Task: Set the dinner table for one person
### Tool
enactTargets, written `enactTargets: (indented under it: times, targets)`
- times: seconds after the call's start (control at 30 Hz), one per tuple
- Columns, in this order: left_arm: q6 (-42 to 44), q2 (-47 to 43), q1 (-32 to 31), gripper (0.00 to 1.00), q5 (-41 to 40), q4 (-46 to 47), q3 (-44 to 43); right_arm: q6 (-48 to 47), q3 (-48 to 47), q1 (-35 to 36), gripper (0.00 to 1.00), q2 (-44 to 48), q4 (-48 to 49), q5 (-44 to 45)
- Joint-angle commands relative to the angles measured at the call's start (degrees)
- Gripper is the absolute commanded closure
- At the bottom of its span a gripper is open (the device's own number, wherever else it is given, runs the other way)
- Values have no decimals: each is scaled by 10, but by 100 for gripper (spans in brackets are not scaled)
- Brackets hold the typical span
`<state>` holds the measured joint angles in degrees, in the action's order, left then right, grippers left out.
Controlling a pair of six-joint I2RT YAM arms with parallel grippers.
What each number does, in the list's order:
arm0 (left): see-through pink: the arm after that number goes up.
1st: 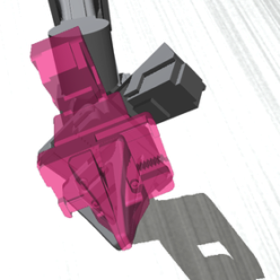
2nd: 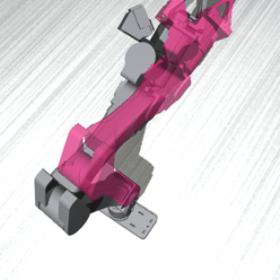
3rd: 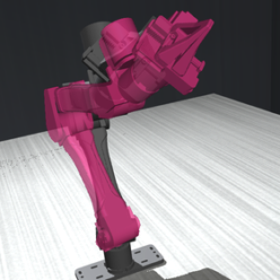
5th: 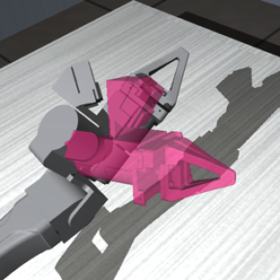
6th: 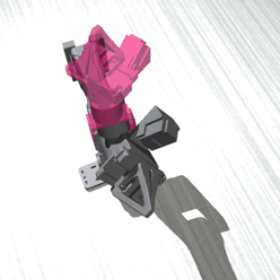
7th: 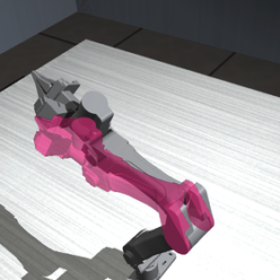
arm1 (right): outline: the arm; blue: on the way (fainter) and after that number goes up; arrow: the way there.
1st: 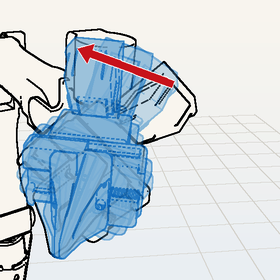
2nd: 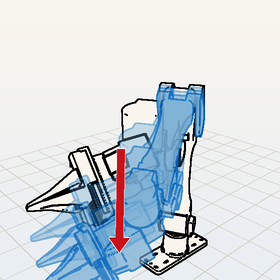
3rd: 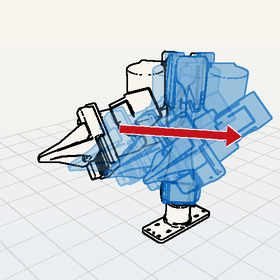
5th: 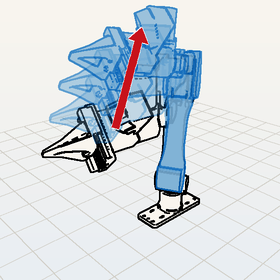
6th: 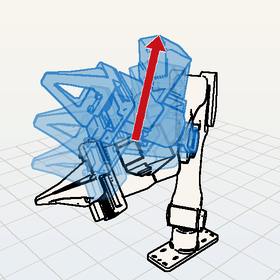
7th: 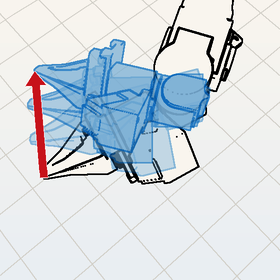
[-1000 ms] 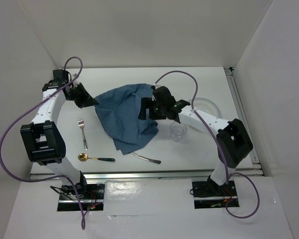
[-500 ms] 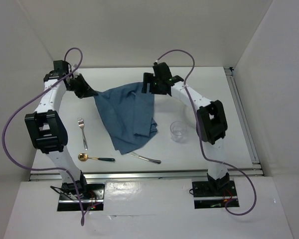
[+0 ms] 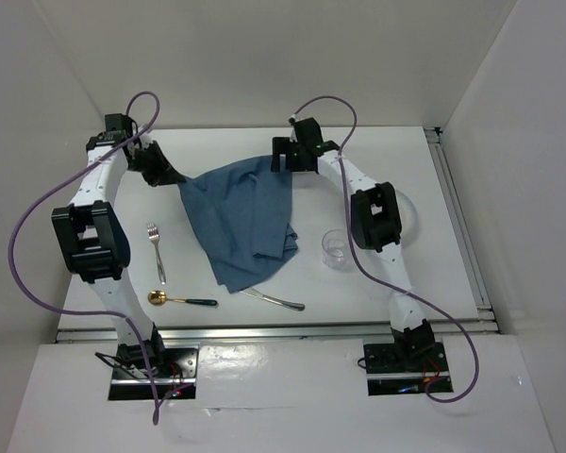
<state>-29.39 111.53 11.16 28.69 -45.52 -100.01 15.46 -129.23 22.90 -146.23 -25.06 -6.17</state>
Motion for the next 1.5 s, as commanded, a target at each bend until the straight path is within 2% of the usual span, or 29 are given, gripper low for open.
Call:
enactTargets:
  times: [0.0, 0.2, 0.4, 0.53, 0.57, 0.67, 0.7, 0.77, 0.8, 0.83, 0.9, 1.0, 1.13, 1.2, 1.33, 1.47]
  targets:
    - [23, 5, 3, 100, 0, -12, -29, -24, -35, -3, 3, -30, 48, -50]
    - [28, 18, 3, 100, -6, -25, -48, -29, -116, 2, 5, -93, 55, -36]
    - [39, 23, 3, 100, -6, -35, -67, -60, -93, 13, 4, -101, 53, 113]
    - [39, 23, 3, 100, -11, -35, -67, -72, -101, 13, 6, -108, 58, 106]
    - [39, 28, 3, 100, -6, -35, -67, -72, -101, 13, 12, -115, 63, 94]
    - [39, 28, 3, 100, -6, -35, -67, -72, -101, 13, 40, -115, 81, 34]
    - [39, 33, 3, 100, -6, -35, -67, -72, -101, 19, 67, -109, 91, 34]
    - [39, 33, 3, 100, -6, -40, -73, -72, -101, 19, 82, -96, 97, 21]
    - [39, 33, 3, 100, -6, -46, -83, -62, -101, 19, 96, -73, 97, 33]
    - [39, 33, 3, 100, -6, -55, -90, -55, -106, 19, 100, -57, 92, 55]
    - [34, 19, 3, 100, 0, -55, -95, -34, -95, 8, 100, 13, 100, 55]
    - [28, 6, 3, 100, 17, -47, -114, -34, -22, 1, 100, 127, 150, 55]
    - [28, 13, 3, 100, 57, -70, -227, -63, -1, 1, 100, 219, 115, 83]
    - [20, 13, 3, 100, 78, -70, -251, -63, 31, 1, 100, 260, 115, 101]
    - [1, -9, 8, 100, 87, -70, -274, -58, 178, 1, 100, 408, 156, 114]
    - [-11, -56, 27, 100, 100, -49, -262, -53, 262, 15, 100, 522, 161, 129]
